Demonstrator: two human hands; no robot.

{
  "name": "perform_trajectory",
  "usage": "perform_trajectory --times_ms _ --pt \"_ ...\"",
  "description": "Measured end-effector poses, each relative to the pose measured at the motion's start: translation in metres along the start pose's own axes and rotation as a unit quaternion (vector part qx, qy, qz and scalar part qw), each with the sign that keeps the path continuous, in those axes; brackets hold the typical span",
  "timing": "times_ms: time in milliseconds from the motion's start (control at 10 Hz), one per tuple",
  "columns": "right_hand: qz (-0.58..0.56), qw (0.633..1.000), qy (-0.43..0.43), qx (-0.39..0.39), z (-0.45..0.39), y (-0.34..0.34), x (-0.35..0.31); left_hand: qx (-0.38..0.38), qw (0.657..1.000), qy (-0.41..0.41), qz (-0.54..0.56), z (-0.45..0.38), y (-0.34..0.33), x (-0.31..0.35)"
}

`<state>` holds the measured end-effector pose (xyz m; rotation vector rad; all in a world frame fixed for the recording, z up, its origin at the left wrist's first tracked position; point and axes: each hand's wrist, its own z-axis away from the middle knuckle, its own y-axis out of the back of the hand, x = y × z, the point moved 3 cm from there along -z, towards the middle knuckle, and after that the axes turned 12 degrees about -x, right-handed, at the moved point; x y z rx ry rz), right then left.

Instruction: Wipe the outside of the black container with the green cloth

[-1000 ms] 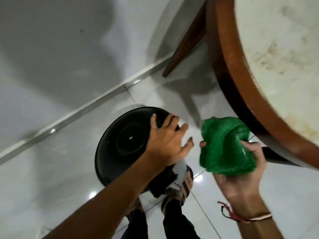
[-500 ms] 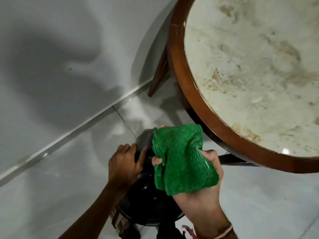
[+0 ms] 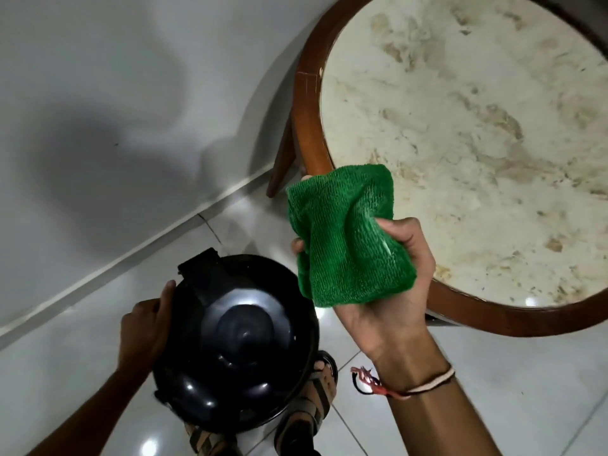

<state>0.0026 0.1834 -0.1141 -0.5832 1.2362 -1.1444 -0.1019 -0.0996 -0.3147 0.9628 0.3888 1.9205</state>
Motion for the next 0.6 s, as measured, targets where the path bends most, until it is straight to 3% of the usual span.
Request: perform_trajectory --times_ms 100,200,300,400,500,600 --pt "0.196 0.975 0.09 0.055 -0.007 0.006 -0.018 -0.009 0.999 -0.001 -0.053 -0.011 0.014 -0.012" --pt "0.57 0.792 0.181 0.126 -0.007 0.005 -0.05 0.03 0.994 0.002 -0.101 -0.01 0.024 -0.001" --pt "0.801 0.552 0.159 0.17 -0.013 0.012 -0.078 0.065 0.982 -0.03 -0.173 0.011 0.025 0.028" --pt "0.871 0.442 0.069 0.202 -0.023 0.029 -0.098 0.042 0.962 -0.071 -0.26 0.048 0.011 0.049" --pt "0.901 0.391 -0.008 0.189 -0.03 0.036 -0.112 0.002 0.941 -0.118 -0.316 0.091 0.002 0.066" --pt "0.932 0.324 -0.101 0.131 -0.031 0.027 -0.124 0.01 0.934 -0.159 -0.321 0.122 0.017 0.095"
